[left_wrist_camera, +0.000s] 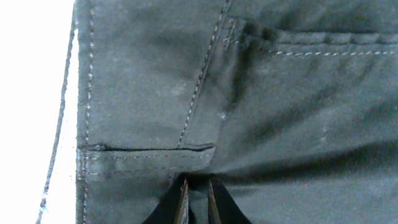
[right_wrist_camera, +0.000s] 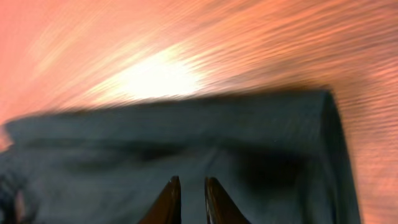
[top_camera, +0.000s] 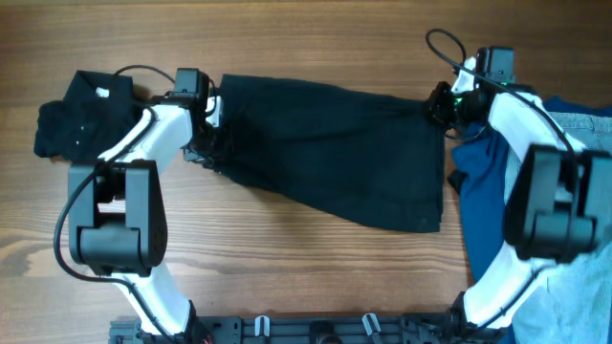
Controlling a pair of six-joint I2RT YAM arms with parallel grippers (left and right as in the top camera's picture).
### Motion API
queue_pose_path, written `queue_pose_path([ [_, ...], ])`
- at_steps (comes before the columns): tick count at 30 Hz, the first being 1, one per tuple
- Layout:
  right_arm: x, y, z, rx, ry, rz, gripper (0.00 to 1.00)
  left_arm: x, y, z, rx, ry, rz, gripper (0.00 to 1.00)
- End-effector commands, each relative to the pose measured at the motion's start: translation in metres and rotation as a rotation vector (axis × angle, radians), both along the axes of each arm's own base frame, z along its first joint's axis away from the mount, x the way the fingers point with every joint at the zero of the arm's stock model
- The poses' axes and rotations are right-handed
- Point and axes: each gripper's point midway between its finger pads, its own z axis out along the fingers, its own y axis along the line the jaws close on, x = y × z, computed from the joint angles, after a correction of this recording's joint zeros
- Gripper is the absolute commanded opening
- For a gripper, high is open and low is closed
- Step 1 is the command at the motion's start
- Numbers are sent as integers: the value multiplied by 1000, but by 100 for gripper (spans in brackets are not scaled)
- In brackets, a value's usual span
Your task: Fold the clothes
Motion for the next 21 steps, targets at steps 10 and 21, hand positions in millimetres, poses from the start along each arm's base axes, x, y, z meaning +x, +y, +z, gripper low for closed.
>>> queue_pose_path([
  [10,-122,132,-17,-117,191,575,16,53,-97,75,-380,-274,-170,4],
  [21,-201,117,-73,-189,551,727,4,66,-106,-18,-328,-201,-169,4],
])
